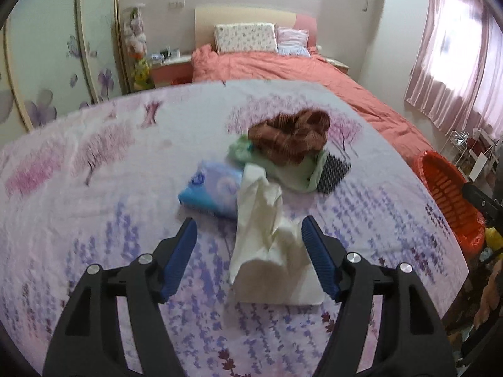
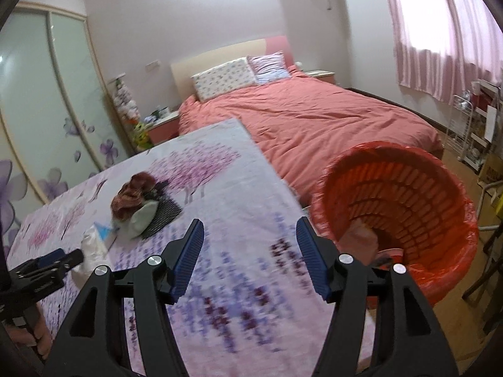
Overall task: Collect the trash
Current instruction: 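Return to the bed and grasp the crumpled white tissue with the left tool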
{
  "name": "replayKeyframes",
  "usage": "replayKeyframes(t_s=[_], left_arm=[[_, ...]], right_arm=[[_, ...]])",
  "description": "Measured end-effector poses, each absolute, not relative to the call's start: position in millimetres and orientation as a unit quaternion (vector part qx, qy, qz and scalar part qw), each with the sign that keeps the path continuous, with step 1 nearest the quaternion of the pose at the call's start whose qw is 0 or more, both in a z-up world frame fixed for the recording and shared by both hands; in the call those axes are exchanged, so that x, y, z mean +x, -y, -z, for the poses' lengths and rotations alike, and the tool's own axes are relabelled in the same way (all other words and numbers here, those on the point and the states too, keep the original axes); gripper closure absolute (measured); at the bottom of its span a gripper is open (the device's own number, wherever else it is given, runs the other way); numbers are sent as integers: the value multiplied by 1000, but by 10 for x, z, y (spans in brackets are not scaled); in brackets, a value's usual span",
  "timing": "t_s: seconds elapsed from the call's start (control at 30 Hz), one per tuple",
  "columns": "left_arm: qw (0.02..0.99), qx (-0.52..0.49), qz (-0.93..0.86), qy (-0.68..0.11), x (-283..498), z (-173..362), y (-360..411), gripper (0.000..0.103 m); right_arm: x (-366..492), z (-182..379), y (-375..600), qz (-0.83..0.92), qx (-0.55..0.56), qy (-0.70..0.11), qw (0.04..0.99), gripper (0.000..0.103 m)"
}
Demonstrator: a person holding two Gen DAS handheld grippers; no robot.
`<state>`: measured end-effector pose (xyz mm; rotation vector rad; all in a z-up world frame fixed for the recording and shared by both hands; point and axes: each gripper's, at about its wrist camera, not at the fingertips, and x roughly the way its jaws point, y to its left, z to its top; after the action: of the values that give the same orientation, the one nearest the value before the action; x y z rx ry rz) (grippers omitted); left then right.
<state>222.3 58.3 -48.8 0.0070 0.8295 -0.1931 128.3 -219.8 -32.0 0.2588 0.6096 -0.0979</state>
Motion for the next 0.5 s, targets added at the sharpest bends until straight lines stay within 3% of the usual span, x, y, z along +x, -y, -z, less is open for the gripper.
replayKeyframes(t_s=[0.5], left_arm=[[891, -17, 146, -430, 2301, 745, -243, 64]], right_arm=[[1340, 416, 1868, 28, 102, -321, 941, 42]])
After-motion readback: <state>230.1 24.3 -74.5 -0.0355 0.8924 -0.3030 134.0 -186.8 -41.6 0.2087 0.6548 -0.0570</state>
